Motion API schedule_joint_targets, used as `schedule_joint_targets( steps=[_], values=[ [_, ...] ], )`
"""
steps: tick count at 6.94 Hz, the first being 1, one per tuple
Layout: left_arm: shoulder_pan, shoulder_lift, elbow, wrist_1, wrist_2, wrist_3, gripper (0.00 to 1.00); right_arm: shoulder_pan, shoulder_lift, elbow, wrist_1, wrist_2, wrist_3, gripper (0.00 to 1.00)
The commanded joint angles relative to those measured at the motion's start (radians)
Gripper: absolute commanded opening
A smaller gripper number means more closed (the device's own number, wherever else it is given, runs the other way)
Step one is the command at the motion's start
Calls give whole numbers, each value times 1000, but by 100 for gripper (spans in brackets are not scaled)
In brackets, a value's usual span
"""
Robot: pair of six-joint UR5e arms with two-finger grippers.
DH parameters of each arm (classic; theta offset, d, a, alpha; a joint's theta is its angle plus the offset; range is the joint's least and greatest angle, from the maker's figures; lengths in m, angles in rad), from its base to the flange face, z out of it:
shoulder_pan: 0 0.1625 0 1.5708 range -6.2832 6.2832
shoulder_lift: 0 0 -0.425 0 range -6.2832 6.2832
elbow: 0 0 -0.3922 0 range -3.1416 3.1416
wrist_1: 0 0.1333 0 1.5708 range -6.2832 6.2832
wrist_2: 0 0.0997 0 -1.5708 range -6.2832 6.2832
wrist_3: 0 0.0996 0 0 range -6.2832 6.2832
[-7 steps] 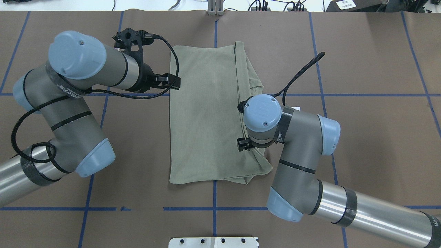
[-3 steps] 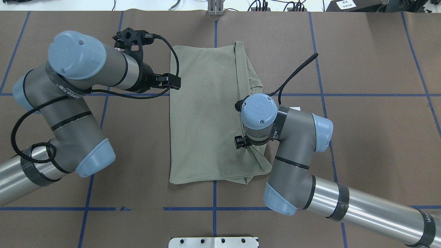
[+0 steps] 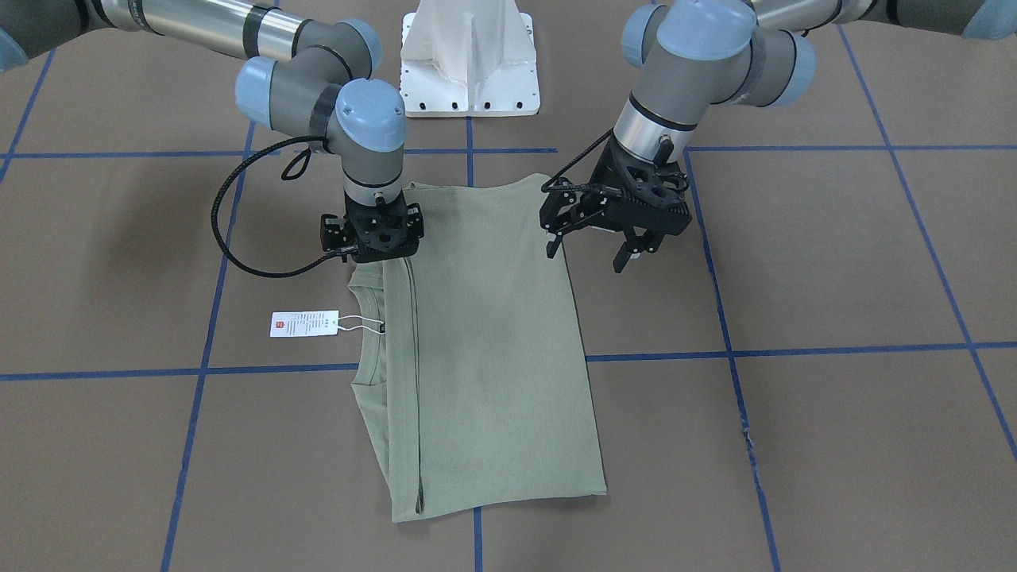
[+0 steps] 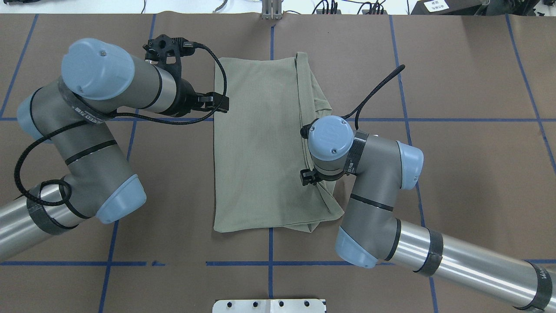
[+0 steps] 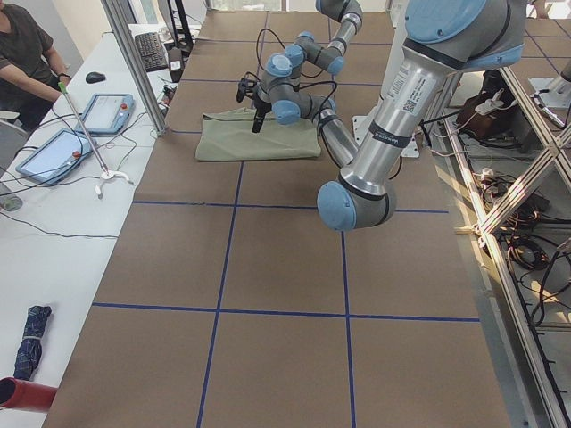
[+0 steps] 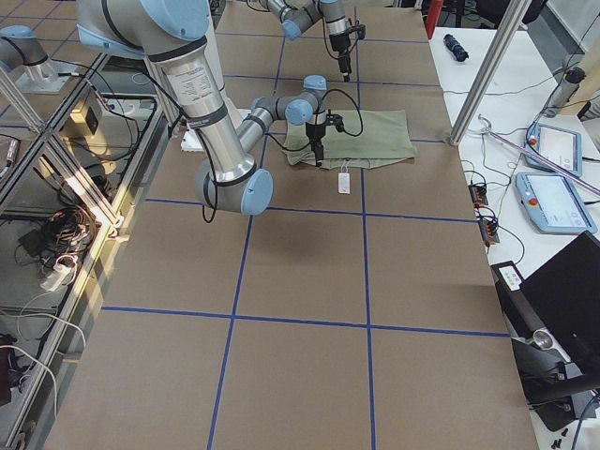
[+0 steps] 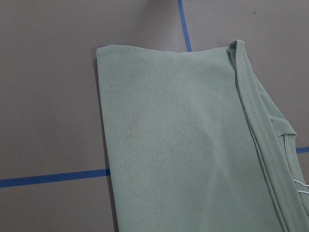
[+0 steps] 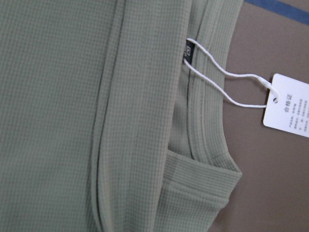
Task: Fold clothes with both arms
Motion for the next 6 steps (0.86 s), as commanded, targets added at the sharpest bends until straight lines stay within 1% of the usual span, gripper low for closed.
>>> schedule_joint_targets(
  steps=[1,2,6],
  values=[
    [0,-1,0,0,0,0,100,7,-9,4,-2,3,-2,100],
    [0,-1,0,0,0,-2,100,6,-23,7,-1,5,-2,100],
    [0,2,0,0,0,0,100,4,-20,13,-2,5,-1,100]
  ],
)
